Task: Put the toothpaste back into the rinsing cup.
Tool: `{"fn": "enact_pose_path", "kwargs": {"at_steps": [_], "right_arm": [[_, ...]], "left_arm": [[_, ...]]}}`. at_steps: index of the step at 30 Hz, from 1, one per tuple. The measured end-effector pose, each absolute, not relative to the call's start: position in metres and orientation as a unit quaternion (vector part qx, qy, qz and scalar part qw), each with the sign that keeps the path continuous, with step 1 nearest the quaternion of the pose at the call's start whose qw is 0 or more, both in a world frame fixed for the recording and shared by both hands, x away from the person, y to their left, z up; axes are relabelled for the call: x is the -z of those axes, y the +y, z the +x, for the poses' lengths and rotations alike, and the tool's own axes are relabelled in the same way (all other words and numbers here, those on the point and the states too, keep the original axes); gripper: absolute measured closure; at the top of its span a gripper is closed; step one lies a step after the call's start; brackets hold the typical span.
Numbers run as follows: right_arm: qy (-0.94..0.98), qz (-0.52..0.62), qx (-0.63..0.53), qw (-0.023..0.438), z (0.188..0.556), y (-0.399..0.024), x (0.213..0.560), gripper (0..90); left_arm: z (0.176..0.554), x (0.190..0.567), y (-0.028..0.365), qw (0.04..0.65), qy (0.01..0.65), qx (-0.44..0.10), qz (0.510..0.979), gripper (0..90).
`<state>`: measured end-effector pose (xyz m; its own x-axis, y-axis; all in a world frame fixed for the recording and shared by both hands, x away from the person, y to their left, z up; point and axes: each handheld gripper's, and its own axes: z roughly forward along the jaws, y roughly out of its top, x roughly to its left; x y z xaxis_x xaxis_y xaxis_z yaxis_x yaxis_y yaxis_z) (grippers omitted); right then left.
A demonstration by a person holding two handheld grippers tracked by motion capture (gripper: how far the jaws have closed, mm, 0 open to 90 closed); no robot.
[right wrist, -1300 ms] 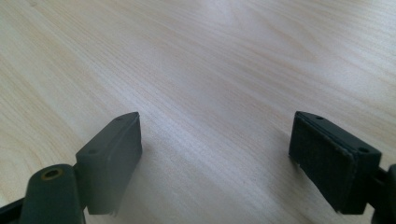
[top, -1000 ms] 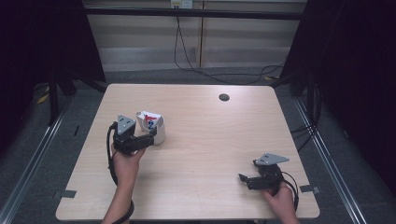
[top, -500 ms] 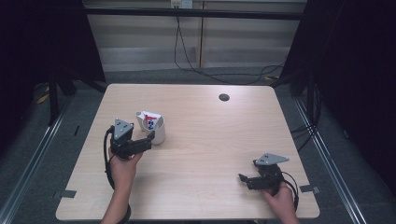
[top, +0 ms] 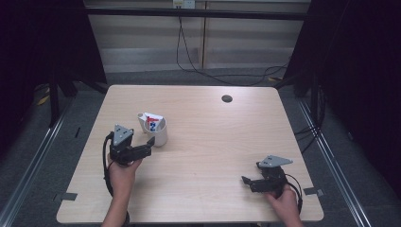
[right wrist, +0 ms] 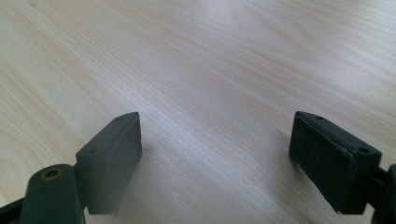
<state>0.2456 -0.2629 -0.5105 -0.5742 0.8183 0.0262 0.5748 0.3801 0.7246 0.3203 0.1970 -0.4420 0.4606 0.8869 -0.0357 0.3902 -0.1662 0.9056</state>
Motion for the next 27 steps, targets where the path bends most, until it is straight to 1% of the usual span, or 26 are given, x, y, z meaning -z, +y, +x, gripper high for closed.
{"fn": "enact_pose_path", "kwargs": {"at_steps": [27], "right_arm": [[0.813, 0.427, -0.357, 0.172, 0.246, -0.263, 0.511, 16.6]], "left_arm": [[0.307, 0.468, 0.216, 0.432, 0.460, -0.259, 0.731, 17.0]]}}
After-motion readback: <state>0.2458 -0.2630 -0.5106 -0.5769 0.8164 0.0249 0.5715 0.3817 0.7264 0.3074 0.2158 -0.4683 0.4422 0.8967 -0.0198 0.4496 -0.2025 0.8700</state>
